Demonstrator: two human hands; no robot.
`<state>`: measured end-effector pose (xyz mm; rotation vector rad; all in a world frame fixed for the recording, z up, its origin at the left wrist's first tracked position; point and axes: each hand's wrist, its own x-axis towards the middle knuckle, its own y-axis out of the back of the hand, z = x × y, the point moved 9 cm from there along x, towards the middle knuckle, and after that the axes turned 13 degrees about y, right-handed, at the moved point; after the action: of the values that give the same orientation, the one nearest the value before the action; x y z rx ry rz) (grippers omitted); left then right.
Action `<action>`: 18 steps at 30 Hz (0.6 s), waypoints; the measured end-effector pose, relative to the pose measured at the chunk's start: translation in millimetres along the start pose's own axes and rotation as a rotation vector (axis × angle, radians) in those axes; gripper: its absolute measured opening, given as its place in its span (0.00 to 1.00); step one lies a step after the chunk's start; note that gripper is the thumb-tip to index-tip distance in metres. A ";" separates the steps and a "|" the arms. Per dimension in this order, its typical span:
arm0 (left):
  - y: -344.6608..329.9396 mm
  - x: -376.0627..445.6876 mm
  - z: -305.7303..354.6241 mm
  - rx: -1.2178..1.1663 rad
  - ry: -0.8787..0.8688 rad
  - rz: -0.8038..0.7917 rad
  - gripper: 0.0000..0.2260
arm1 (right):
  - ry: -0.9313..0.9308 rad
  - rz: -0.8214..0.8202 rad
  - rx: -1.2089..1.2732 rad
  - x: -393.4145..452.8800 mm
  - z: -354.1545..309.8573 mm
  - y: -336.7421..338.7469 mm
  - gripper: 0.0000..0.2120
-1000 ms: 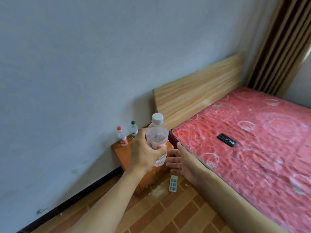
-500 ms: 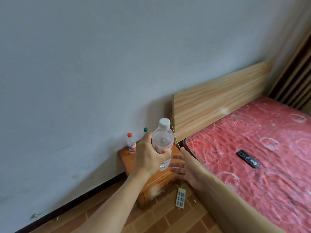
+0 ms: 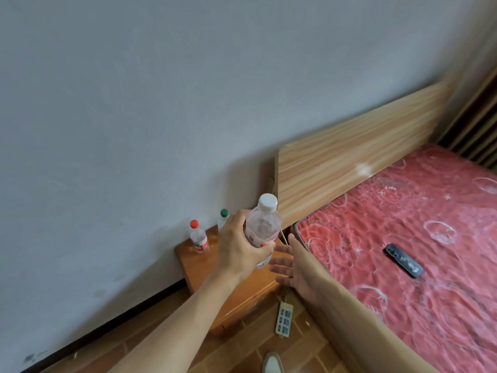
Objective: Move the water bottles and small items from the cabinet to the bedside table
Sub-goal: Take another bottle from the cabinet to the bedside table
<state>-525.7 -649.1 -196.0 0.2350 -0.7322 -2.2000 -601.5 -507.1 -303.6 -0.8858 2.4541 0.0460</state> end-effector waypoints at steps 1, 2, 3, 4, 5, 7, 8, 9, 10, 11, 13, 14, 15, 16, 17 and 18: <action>-2.7 5.7 -4.6 0.002 0.016 0.009 0.31 | -0.018 -0.011 0.002 11.6 1.6 -0.6 0.26; -5.0 10.6 -9.8 0.003 0.035 0.017 0.31 | -0.039 -0.024 -0.002 22.5 3.8 -1.7 0.26; -6.4 14.5 -15.0 0.006 0.056 0.025 0.31 | -0.056 -0.042 -0.010 32.6 5.8 -4.2 0.26; -5.9 18.2 -19.4 0.010 0.072 0.039 0.31 | -0.065 -0.062 -0.023 42.7 6.6 -7.8 0.26; -4.5 22.1 -24.0 0.018 0.086 0.056 0.32 | -0.076 -0.081 -0.038 52.3 7.2 -12.2 0.26; 1.0 29.2 -34.9 0.033 0.113 0.093 0.32 | -0.105 -0.115 -0.060 67.8 10.4 -22.9 0.26; 4.3 32.0 -41.4 0.036 0.128 0.108 0.31 | -0.121 -0.133 -0.068 73.2 12.4 -29.1 0.26; 8.1 34.3 -48.6 0.033 0.146 0.123 0.31 | -0.138 -0.152 -0.075 78.6 15.3 -35.6 0.26; 12.0 36.5 -56.3 0.027 0.167 0.137 0.31 | -0.155 -0.171 -0.080 84.2 18.7 -42.4 0.27; 15.8 38.4 -63.9 0.022 0.188 0.151 0.31 | -0.170 -0.190 -0.086 89.5 22.3 -48.9 0.27; 21.9 42.5 -79.1 0.020 0.221 0.174 0.31 | -0.194 -0.223 -0.100 99.6 28.2 -61.5 0.28; 24.3 45.0 -87.2 0.015 0.232 0.182 0.31 | -0.204 -0.233 -0.103 105.0 31.2 -66.9 0.28; 26.3 47.8 -95.3 0.009 0.241 0.188 0.31 | -0.213 -0.237 -0.103 110.1 34.7 -71.9 0.28; 28.2 49.4 -104.0 0.005 0.253 0.195 0.30 | -0.222 -0.241 -0.103 115.3 39.4 -76.7 0.28; 29.4 51.8 -114.8 -0.001 0.265 0.204 0.30 | -0.227 -0.243 -0.104 122.7 45.8 -82.3 0.28; 30.0 52.1 -122.2 -0.010 0.271 0.208 0.30 | -0.230 -0.242 -0.103 127.1 50.4 -86.0 0.28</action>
<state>-494.2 -755.5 -275.0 0.4226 -0.5675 -1.9267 -608.4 -638.8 -396.9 -1.1489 2.1342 0.1795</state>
